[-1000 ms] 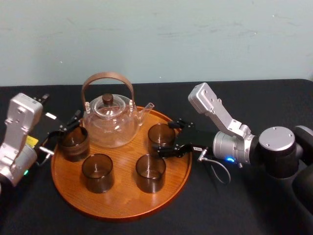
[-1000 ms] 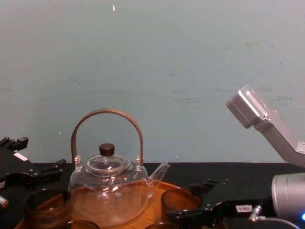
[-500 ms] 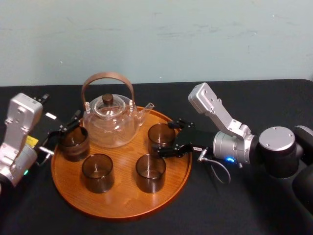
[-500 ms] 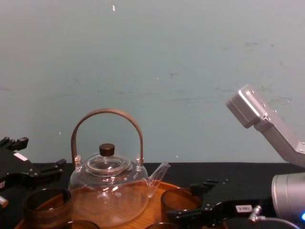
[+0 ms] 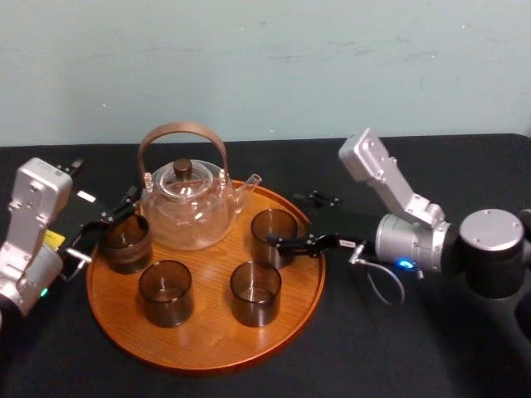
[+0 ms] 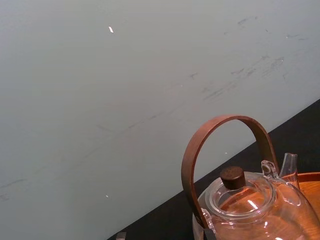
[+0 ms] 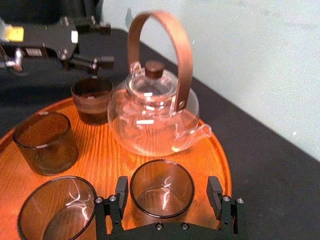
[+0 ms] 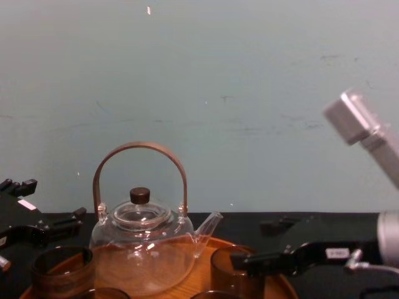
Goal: Pick up the glass from the table and place it on the tray.
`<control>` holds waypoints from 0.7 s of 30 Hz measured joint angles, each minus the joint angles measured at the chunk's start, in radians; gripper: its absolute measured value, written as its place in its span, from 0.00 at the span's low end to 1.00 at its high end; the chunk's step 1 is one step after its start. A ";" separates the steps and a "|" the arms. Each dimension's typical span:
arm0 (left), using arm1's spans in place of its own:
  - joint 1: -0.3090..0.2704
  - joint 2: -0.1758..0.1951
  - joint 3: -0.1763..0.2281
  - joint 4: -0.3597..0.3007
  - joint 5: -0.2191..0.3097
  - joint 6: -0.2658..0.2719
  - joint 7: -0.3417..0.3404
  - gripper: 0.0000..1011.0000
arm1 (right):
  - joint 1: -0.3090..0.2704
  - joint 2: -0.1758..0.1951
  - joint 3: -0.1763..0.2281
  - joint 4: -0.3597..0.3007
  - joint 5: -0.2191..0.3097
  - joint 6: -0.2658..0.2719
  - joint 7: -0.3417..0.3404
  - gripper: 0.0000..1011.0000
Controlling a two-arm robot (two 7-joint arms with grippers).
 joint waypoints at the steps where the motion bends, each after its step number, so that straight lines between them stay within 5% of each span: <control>1: 0.000 0.000 0.000 0.000 0.000 0.000 0.000 0.99 | -0.004 0.006 0.005 -0.009 0.005 -0.001 0.001 0.99; 14: 0.000 0.000 0.000 0.000 0.000 0.000 0.000 0.99 | -0.103 0.111 0.110 -0.188 0.104 -0.046 -0.030 0.99; 21: 0.000 0.000 0.000 0.000 0.000 0.000 0.000 0.99 | -0.187 0.134 0.184 -0.250 0.122 -0.090 -0.127 0.99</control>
